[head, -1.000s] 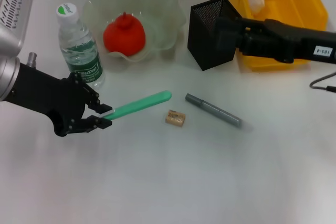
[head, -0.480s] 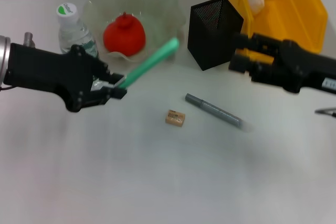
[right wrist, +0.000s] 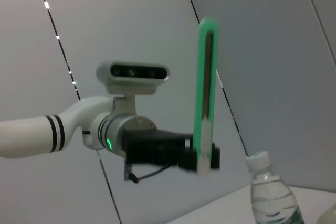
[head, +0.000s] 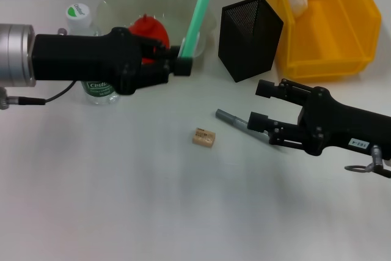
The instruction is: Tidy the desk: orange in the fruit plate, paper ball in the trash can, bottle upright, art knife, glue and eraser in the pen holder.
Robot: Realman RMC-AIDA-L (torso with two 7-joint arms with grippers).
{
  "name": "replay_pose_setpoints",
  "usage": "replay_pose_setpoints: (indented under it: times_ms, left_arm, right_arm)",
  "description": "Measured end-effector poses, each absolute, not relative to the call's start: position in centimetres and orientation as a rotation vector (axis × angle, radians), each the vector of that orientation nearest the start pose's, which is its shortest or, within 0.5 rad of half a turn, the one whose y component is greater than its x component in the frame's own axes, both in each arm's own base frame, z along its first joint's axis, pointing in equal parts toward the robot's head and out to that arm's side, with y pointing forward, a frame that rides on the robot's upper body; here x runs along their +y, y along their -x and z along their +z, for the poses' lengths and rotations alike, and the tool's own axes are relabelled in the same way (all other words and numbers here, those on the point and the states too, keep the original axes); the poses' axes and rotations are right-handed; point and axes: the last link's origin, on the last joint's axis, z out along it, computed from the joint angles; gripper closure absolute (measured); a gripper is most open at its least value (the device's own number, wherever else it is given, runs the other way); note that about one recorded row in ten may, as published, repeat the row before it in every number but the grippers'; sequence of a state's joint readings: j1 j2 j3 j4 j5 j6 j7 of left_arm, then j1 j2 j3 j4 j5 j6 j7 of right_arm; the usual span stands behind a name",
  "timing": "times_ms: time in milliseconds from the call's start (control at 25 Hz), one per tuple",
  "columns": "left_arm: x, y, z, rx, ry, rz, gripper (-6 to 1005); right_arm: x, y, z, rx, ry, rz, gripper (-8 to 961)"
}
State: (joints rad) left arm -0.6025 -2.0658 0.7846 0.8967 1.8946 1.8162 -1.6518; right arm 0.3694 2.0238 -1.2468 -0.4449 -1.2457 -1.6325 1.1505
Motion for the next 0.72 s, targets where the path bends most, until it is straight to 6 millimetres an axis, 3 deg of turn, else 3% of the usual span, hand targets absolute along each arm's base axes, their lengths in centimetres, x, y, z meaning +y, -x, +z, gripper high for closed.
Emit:
replay_pose_setpoints:
  times_ms: [40,120,360,400,440,560,720]
  left_arm:
    - [33.6,18.7,3.6,-0.489,2.958,-0.845,730]
    - [33.6,17.9,3.4,-0.668,2.941,-0.994,729]
    - [33.5,17.1,3.7,-0.785,2.932,-1.101,725]
    - [33.3,16.1,4.9,-0.896,2.901,-1.262,724]
    - [33.2,15.8,5.2,-0.909,2.899,-1.298,724]
    - [33.1,15.5,5.5,-0.898,2.909,-1.318,722]
    - [33.9,13.3,6.6,-0.604,2.946,-1.149,720]
  right_arm:
    - [27.5,-25.5,-2.4,0.56,2.63,1.211,190]
    - [27.6,-25.4,-2.5,0.548,2.627,1.206,190]
    - [27.9,-25.3,-2.9,0.481,2.624,1.173,190]
    - [27.9,-25.3,-2.9,0.473,2.624,1.17,190]
    - [27.9,-25.3,-3.0,0.459,2.624,1.166,190]
    - [27.8,-25.3,-3.0,0.447,2.624,1.165,191]
    - [27.8,-25.3,-3.1,0.446,2.621,1.165,191]
